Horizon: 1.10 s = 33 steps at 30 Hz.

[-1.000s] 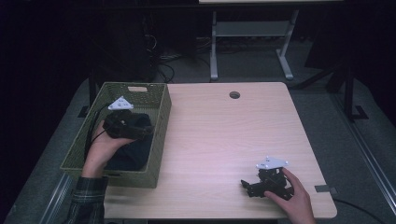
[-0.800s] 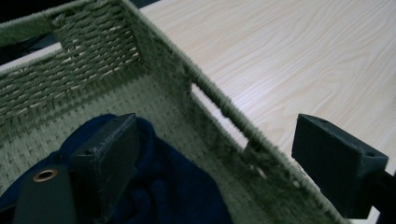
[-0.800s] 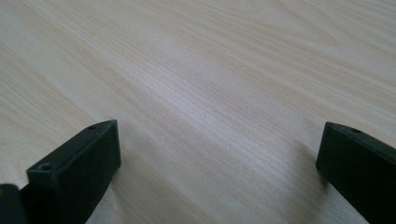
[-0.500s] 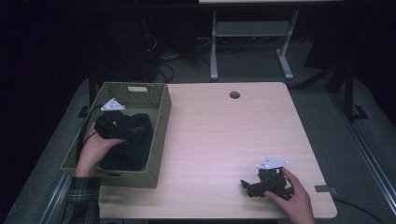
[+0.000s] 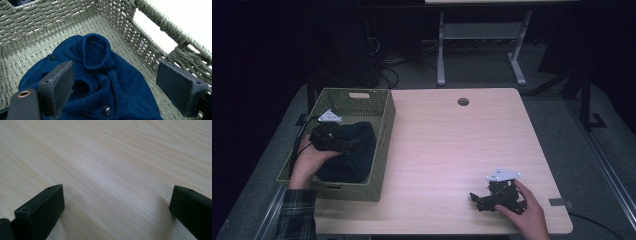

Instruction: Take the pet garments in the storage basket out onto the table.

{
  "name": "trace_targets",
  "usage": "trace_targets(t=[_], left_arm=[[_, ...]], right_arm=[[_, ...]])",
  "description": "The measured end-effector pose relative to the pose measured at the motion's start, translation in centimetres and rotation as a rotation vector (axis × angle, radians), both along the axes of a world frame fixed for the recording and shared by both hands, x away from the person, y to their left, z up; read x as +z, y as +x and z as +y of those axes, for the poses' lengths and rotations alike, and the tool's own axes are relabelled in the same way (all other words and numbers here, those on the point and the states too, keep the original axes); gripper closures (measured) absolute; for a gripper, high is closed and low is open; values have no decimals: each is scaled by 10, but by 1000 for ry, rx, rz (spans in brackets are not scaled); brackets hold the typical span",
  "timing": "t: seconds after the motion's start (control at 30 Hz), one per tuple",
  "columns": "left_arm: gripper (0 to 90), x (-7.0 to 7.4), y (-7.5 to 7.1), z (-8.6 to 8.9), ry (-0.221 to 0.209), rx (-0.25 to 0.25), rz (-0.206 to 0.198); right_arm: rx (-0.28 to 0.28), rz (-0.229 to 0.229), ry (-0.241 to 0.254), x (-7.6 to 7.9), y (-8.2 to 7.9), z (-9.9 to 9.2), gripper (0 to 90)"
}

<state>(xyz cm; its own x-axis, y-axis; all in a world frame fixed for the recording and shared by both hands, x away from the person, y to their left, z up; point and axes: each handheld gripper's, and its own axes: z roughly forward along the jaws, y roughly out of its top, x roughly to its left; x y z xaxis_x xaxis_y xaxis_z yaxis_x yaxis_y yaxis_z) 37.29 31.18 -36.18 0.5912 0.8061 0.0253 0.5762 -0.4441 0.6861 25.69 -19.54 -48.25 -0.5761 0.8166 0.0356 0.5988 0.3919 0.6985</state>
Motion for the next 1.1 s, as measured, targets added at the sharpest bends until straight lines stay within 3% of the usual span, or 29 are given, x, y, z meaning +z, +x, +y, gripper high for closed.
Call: trace_targets(t=[0.3, 0.67, 0.83, 1.1], left_arm=[[142, -9, 4, 9, 43, -8, 3], [141, -34, 11, 8, 125, -35, 91], [141, -42, 13, 7, 123, -52, 125], [138, -49, 14, 7, 123, -67, 146]], right_arm=[[0, 0, 0, 0, 0, 0, 0], [0, 0, 0, 0, 0, 0, 0], [1, -1, 0, 0, 0, 0, 0], [1, 0, 0, 0, 0, 0, 0]])
